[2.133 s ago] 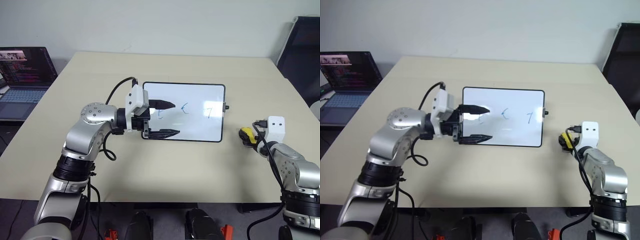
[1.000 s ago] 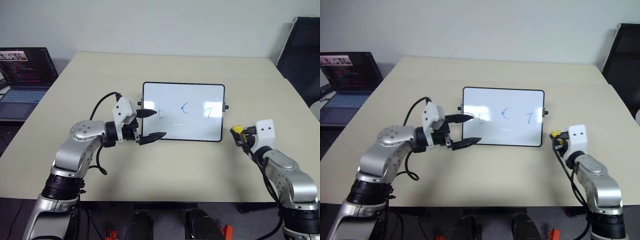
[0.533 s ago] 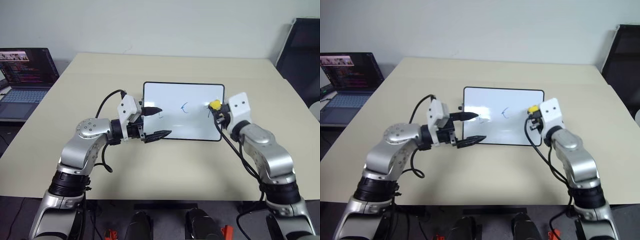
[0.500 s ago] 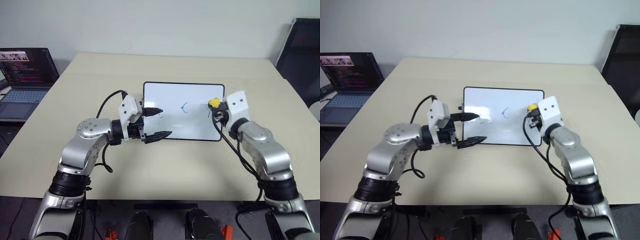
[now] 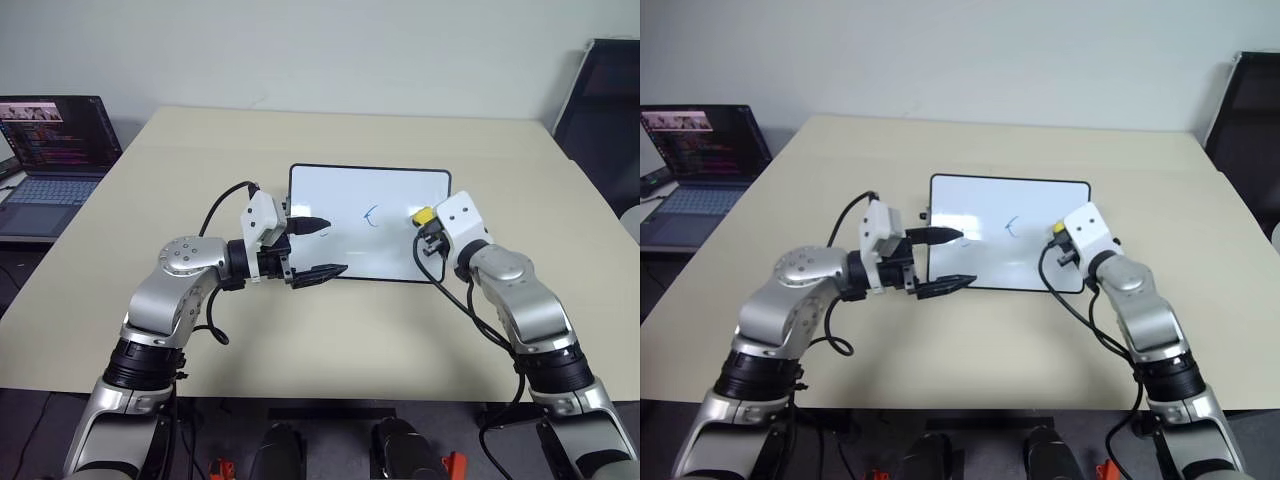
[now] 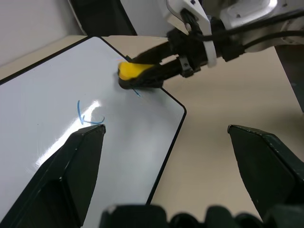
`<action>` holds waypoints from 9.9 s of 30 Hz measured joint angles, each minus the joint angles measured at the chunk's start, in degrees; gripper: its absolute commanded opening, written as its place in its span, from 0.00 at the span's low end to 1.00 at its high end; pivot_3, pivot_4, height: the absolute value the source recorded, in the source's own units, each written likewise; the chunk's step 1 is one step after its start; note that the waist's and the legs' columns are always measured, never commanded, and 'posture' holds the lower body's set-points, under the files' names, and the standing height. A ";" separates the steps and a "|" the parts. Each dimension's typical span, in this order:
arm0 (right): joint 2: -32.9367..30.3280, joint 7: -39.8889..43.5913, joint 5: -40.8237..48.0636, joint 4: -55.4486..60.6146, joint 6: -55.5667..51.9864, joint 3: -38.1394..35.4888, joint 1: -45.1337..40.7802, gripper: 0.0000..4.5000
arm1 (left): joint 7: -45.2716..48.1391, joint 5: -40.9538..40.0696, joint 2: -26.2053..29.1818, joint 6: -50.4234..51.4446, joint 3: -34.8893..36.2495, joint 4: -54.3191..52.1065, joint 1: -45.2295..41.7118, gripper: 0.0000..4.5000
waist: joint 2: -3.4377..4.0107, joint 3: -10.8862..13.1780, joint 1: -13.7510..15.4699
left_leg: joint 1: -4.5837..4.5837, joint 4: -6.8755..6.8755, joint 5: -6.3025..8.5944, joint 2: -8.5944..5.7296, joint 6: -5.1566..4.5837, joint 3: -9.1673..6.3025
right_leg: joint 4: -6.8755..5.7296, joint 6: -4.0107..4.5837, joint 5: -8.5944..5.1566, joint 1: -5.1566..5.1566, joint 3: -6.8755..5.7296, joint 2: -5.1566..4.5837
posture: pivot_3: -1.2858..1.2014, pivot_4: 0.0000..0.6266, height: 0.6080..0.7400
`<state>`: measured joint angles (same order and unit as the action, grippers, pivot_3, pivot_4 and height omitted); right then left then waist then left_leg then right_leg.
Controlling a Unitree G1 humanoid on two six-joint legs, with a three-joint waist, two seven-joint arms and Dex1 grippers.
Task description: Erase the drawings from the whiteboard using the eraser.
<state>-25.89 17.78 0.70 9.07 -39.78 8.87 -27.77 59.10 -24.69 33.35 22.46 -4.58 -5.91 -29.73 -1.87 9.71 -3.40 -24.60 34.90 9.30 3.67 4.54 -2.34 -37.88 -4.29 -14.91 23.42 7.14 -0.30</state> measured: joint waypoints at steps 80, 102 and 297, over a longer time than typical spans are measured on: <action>6.77 7.36 -0.68 -3.27 10.77 3.64 -7.95 0.25 | -17.98 -9.68 1.92 15.15 15.08 -14.81 17.29 1.00 | -0.26 0.23 -1.37 | -0.21 -0.64 0.02 0.00 0.05 -0.14 | -0.11 0.17 -0.21 0.58 -0.06 0.09 | 0.52 0.24 1.00; 8.39 1.45 -11.91 -18.58 17.36 7.68 -14.59 0.25 | -15.76 -8.97 1.85 12.38 12.66 -11.41 12.80 1.00 | -0.27 0.22 -1.39 | -0.17 -0.24 -0.01 0.01 0.02 -0.18 | -0.18 0.17 -0.01 0.41 -0.04 0.12 | 0.52 0.24 1.00; 8.57 9.67 -9.90 29.14 -19.93 -19.14 17.14 0.25 | -0.68 -2.66 -4.73 5.54 -6.37 -2.29 -7.50 1.00 | -0.34 0.33 0.05 | -0.24 -0.87 -0.26 -0.05 -0.30 -0.17 | -0.03 0.33 -0.07 0.65 -0.10 0.10 | 0.52 0.24 1.00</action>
<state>-17.32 27.45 -9.21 38.21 -59.71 -10.26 -10.63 58.43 -27.35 28.62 28.00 -10.95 -8.20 -37.23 -2.21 10.04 -3.35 -24.84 34.03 9.04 3.62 4.24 -2.52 -37.91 -3.96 -14.99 24.07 7.04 -0.21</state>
